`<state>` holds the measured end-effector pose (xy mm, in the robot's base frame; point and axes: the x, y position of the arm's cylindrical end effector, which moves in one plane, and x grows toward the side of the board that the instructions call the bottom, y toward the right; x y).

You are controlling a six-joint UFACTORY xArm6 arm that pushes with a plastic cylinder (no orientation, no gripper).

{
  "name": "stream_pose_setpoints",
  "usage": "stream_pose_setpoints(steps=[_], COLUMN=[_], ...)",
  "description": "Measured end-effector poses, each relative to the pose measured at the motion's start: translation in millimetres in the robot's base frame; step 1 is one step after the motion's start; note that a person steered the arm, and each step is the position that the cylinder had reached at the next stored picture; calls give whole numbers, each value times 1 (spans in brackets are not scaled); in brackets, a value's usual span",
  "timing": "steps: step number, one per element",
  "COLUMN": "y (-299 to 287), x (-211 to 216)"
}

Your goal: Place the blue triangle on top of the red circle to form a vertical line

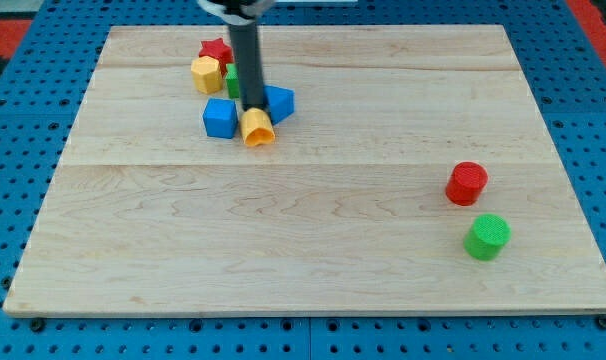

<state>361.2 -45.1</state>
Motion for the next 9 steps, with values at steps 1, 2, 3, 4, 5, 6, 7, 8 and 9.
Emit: stream_pose_setpoints(steps=[1, 2, 3, 4, 5, 6, 7, 8, 9], y=[57, 18, 21, 81, 146, 190, 218, 175, 191], x=[13, 10, -11, -24, -13, 4, 33, 16, -13])
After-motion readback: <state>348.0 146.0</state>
